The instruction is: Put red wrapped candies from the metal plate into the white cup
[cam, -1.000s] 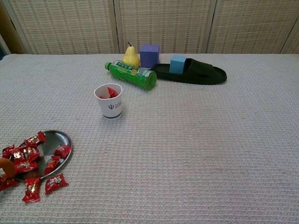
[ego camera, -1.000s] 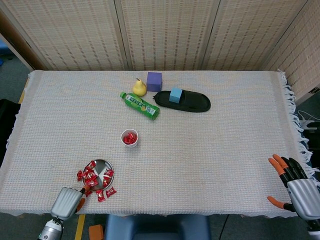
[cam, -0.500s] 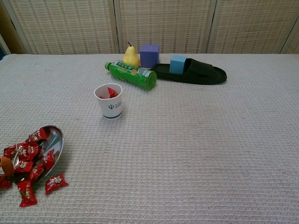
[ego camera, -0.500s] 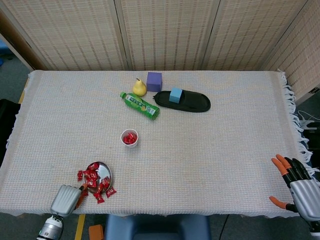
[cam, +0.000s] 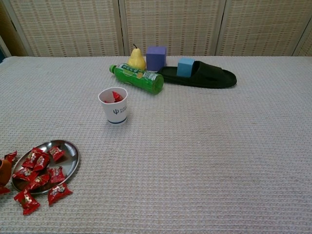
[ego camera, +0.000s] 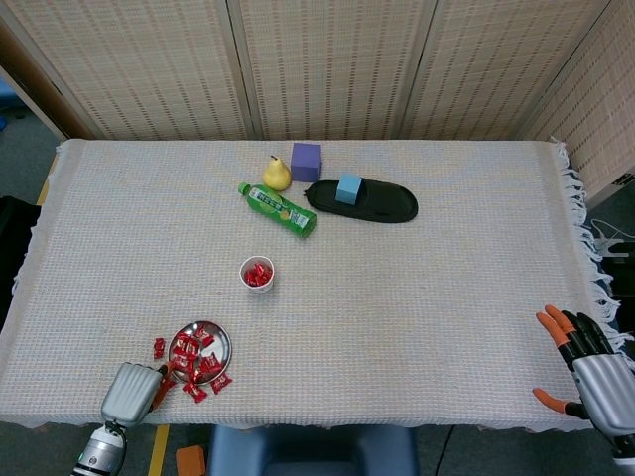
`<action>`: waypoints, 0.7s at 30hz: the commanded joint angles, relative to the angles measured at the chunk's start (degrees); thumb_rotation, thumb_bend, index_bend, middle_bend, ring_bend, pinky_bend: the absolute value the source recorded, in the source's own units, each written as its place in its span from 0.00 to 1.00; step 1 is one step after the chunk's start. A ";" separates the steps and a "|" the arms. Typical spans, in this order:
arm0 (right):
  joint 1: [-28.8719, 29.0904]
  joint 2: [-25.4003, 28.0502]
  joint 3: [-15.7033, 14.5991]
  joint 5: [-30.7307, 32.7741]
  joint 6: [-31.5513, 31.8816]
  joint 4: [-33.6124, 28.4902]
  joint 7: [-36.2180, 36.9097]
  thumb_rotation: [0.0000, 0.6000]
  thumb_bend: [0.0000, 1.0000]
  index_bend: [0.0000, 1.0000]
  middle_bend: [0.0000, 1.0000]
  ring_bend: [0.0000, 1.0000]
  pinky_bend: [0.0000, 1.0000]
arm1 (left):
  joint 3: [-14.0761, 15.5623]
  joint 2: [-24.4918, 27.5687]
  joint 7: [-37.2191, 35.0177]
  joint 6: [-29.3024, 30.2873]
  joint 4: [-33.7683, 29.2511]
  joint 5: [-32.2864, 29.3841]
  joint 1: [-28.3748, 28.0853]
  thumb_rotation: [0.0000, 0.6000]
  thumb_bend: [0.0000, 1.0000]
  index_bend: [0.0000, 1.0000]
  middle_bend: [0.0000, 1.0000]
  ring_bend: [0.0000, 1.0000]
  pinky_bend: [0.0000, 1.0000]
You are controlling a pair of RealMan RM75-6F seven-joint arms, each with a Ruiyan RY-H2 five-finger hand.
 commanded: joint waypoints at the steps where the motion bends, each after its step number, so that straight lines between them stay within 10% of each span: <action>1: 0.04 -0.03 0.06 0.09 -0.10 -0.01 -0.09 1.00 0.00 0.00 0.00 0.00 0.01 | -0.58 0.55 0.33 0.00 -0.66 0.24 -0.47 1.00 0.40 0.55 0.91 0.86 1.00; 14: 1.32 -0.56 1.53 3.82 -3.06 -0.62 -0.96 1.00 0.00 0.00 0.00 0.00 0.01 | -14.60 4.04 8.87 -11.12 -15.87 -1.95 -15.57 1.00 0.40 0.55 0.91 0.86 1.00; 21: 2.44 -0.72 2.86 7.66 -5.83 -0.90 -1.34 1.00 0.00 0.00 0.00 0.00 0.01 | -22.56 -0.66 14.14 -22.48 -12.41 -10.73 -26.35 1.00 0.40 0.55 0.92 0.86 1.00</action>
